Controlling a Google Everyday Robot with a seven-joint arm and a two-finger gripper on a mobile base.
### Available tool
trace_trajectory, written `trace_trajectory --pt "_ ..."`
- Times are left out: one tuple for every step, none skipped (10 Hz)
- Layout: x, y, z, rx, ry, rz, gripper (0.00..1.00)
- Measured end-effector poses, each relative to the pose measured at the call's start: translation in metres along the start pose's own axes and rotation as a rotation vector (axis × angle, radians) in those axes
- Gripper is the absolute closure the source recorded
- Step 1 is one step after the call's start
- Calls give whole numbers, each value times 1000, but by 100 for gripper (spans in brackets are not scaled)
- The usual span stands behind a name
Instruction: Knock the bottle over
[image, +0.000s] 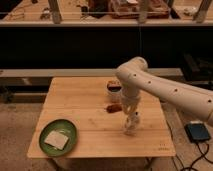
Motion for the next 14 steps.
trace_trajectory --pt "1 4 -1 5 -2 10 93" --pt "6 5 0 8 -3 28 93" --pt "9 2 -1 6 3 39 93" --pt "12 -3 0 6 12 52 93" --pt "9 6 0 1 23 76 93" --pt "4 13 0 2 35 104 90" --pt "4 15 1 4 35 111 85" --pt "7 17 1 9 34 120 73" --pt "7 17 2 10 30 129 68" --pt "9 17 4 10 26 141 66" --pt "8 22 6 7 24 155 66" --pt "8 32 8 8 22 175 66" --pt "9 41 10 9 19 187 66" --pt "10 55 11 9 16 198 66"
